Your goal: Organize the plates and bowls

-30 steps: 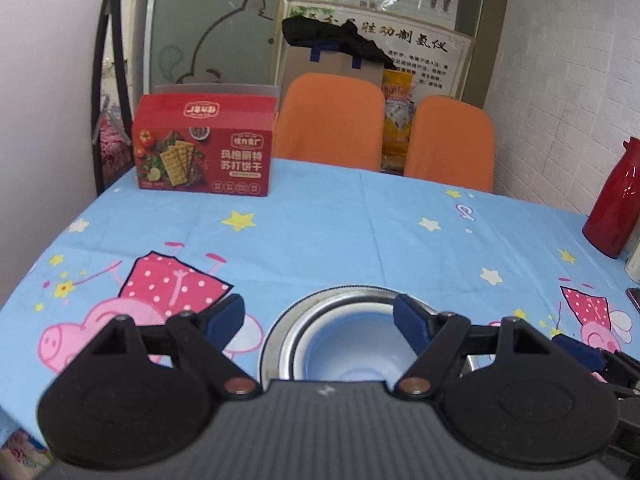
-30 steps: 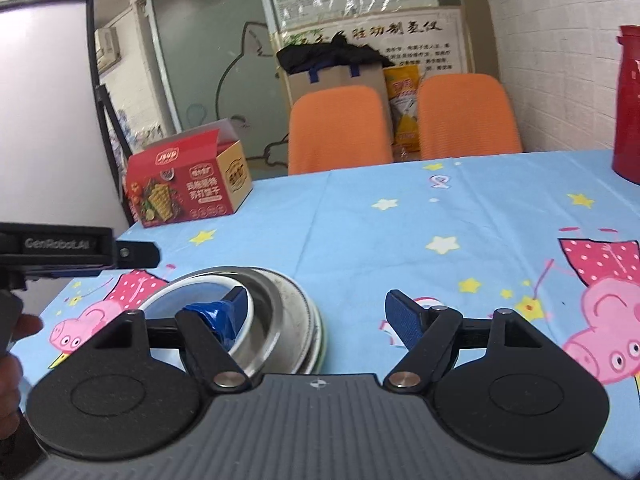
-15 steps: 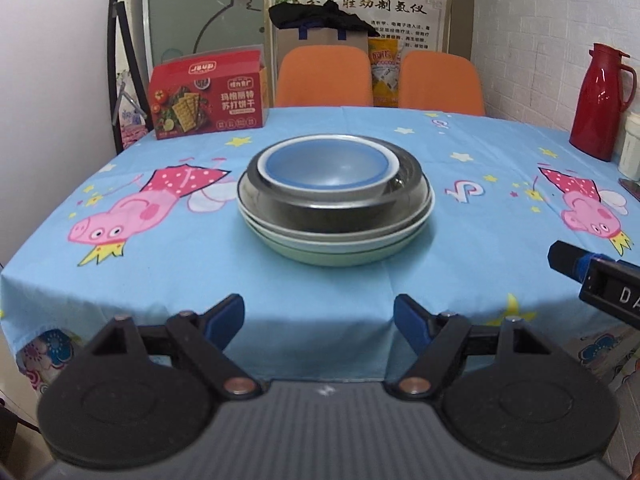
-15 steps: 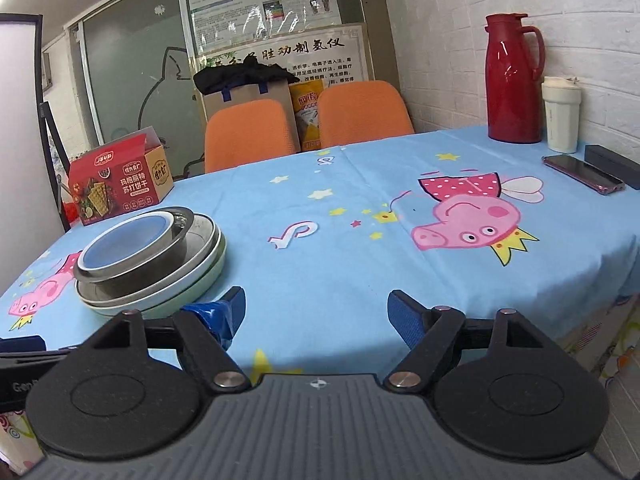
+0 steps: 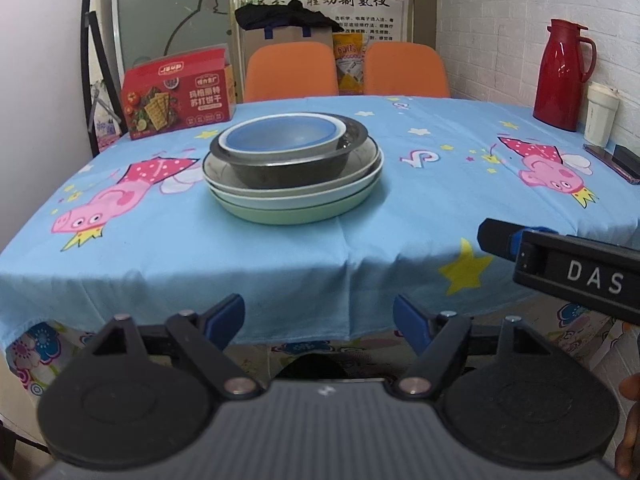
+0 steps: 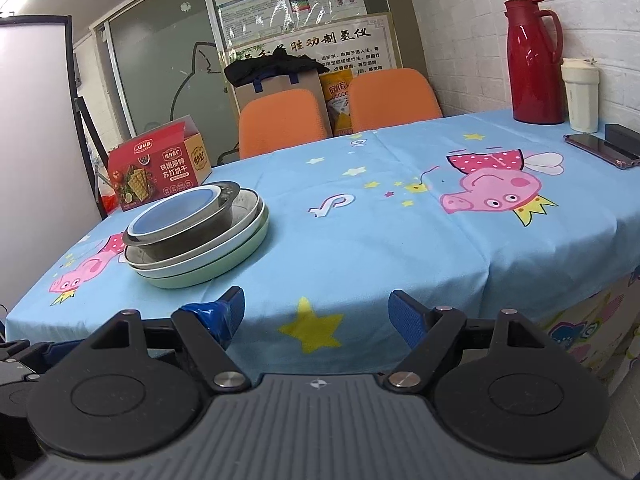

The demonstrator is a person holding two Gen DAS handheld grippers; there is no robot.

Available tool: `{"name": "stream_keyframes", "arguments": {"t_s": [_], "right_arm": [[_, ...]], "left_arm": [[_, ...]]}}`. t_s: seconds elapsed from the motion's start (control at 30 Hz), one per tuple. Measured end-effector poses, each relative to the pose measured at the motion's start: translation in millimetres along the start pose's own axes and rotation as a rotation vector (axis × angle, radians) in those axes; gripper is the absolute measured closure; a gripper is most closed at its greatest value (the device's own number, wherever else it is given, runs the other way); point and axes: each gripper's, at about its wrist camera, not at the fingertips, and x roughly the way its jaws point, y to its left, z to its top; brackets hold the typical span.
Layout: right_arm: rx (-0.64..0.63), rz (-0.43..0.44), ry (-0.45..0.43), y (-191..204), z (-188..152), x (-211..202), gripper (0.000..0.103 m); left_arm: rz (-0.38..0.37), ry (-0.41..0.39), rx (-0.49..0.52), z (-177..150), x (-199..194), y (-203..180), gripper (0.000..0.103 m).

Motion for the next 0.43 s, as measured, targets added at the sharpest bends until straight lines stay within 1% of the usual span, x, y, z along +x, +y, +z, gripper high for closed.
{"name": "stream_keyframes", "arguments": {"t_s": [0.17,0.37,0.43], "right_arm": [[0.001,0.0,-0.003,-1.5,-2.0,-2.9,0.037],[-0.001,0.002,0.007,-1.5,-3.9,-1.6,0.037],[-0.009,0.003,0.008,-0.1,-4.6,-1.6,0.037]], "left_arm": [[0.005,-0.013,-0.008,-1.0,-1.0,1.6,0.026],[0.042,-0.036,0.013,-1.5,-2.9,-0.1,0.026],[0.037,-0.032,0.009,-1.2,-2.6,1.4,0.026]]}}
